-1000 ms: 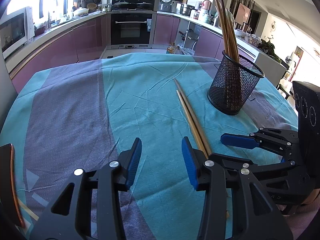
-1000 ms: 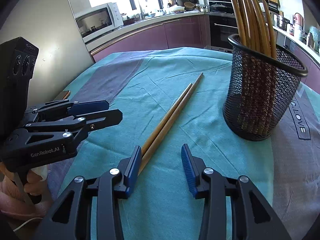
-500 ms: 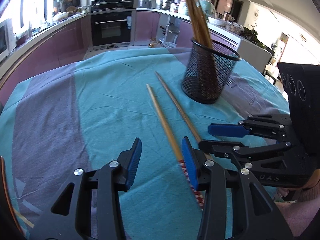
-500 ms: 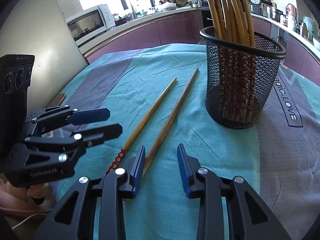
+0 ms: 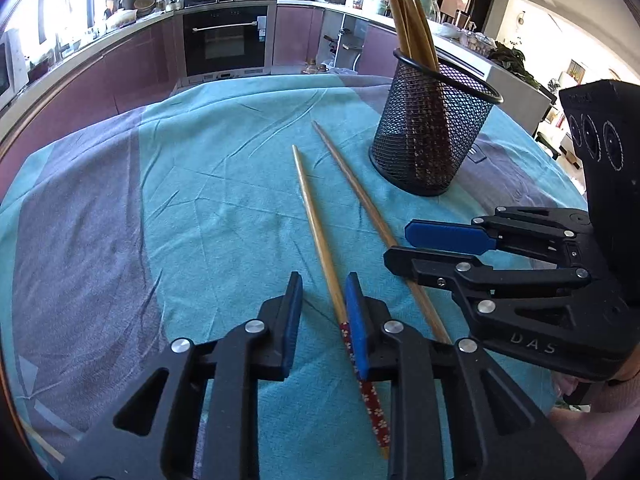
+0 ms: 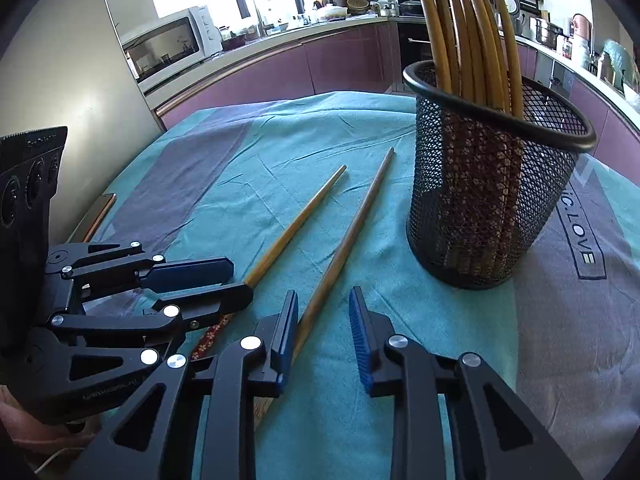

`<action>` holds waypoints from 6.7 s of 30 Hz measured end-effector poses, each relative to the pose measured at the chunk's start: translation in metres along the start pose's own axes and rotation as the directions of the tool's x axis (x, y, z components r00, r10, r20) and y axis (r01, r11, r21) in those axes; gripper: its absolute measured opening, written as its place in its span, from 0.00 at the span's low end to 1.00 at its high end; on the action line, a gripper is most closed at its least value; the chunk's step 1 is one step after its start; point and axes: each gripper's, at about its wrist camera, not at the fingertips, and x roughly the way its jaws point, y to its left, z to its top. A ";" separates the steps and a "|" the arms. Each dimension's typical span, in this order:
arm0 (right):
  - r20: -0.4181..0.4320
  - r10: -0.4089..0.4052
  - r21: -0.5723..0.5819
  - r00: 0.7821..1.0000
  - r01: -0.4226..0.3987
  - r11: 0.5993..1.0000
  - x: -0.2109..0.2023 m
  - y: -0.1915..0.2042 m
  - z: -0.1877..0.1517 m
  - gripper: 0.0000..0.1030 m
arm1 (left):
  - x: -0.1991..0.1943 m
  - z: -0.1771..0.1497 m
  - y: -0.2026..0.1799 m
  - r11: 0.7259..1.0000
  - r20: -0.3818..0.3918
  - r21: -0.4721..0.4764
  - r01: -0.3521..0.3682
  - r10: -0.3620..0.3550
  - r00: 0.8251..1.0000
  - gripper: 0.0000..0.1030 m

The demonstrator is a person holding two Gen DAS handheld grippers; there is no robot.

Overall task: Organize utensils
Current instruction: 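Lower the right gripper onto one of the two chopsticks and close on it, then lift a chopstick upright with the right gripper while the left gripper lifts the other, then carry the upright chopsticks toward the black mesh cup with both grippers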

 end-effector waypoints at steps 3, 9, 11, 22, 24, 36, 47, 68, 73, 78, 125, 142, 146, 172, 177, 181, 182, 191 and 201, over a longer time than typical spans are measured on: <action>-0.008 0.037 0.033 0.999 -0.037 0.999 -0.005 -0.005 -0.005 0.10 | 0.001 0.000 0.000 1.000 -0.001 -0.007 0.001 -0.001 1.000 0.20; -0.023 0.053 0.054 0.998 -0.052 0.997 -0.018 -0.009 -0.020 0.09 | 0.000 0.001 0.000 1.000 -0.005 -0.010 0.021 -0.021 1.000 0.20; -0.033 0.056 0.055 0.998 -0.054 0.997 -0.022 -0.009 -0.024 0.09 | -0.001 0.001 0.000 1.000 -0.004 -0.008 0.022 -0.022 1.000 0.20; -0.008 -0.029 0.001 1.000 0.029 1.000 -0.006 -0.008 -0.002 0.26 | 0.010 0.027 0.000 0.999 -0.009 0.032 -0.024 0.025 1.000 0.24; -0.004 -0.049 -0.018 0.999 0.049 0.999 -0.001 -0.006 0.003 0.26 | 0.014 0.033 0.001 0.999 -0.017 0.037 -0.031 0.031 0.999 0.24; 0.007 -0.041 0.022 0.999 0.041 0.999 0.007 -0.015 0.014 0.09 | 0.033 0.044 0.003 0.999 -0.031 0.018 -0.047 0.047 0.998 0.15; 0.065 0.031 0.064 0.997 -0.036 0.997 -0.018 -0.023 0.007 0.06 | 0.022 0.037 0.001 0.999 -0.007 -0.021 -0.027 0.027 1.000 0.07; 0.159 0.089 0.015 0.983 -0.092 0.996 -0.066 -0.012 0.003 0.06 | -0.034 0.036 -0.001 0.999 0.096 -0.039 0.030 -0.026 0.995 0.07; 0.185 0.095 0.005 0.978 -0.097 0.995 -0.075 -0.012 0.003 0.06 | -0.042 0.037 -0.005 0.999 0.111 -0.035 0.042 -0.037 0.993 0.07; 0.207 0.098 0.002 0.973 -0.101 0.995 -0.083 -0.013 0.002 0.06 | -0.050 0.037 -0.007 0.997 0.124 -0.035 0.067 -0.062 0.990 0.07; 0.330 0.086 0.008 0.940 -0.094 0.996 -0.129 -0.029 0.006 0.06 | -0.087 0.049 -0.017 0.985 0.214 -0.009 0.170 -0.165 0.963 0.07; 0.350 0.076 0.006 0.934 -0.083 0.997 -0.135 -0.030 0.011 0.06 | -0.099 0.053 -0.013 0.982 0.240 -0.013 0.188 -0.179 0.954 0.07; 0.351 0.074 0.006 0.934 -0.082 0.997 -0.136 -0.031 0.011 0.06 | -0.101 0.054 -0.014 0.982 0.246 -0.011 0.189 -0.180 0.952 0.07; 0.368 0.060 0.003 0.928 -0.066 0.998 -0.138 -0.031 0.015 0.06 | -0.111 0.054 -0.020 0.986 0.291 0.027 0.163 -0.164 0.943 0.07; 0.369 0.058 0.004 0.928 -0.064 0.998 -0.139 -0.031 0.015 0.06 | -0.115 0.053 -0.021 0.986 0.300 0.037 0.161 -0.165 0.940 0.07; 0.371 0.057 0.004 0.927 -0.063 0.998 -0.140 -0.030 0.015 0.06 | -0.116 0.054 -0.021 0.987 0.306 0.042 0.158 -0.163 0.938 0.07; 0.372 0.056 0.003 0.927 -0.062 0.998 -0.140 -0.030 0.016 0.06 | -0.117 0.054 -0.022 0.986 0.307 0.043 0.158 -0.164 0.938 0.07; 0.386 0.053 0.000 0.921 -0.058 0.998 -0.146 -0.032 0.018 0.06 | -0.118 0.057 -0.023 0.987 0.314 0.048 0.153 -0.160 0.936 0.07; 0.391 0.051 -0.003 0.919 -0.054 0.999 -0.147 -0.032 0.021 0.06 | -0.118 0.059 -0.023 0.987 0.324 0.053 0.150 -0.159 0.932 0.07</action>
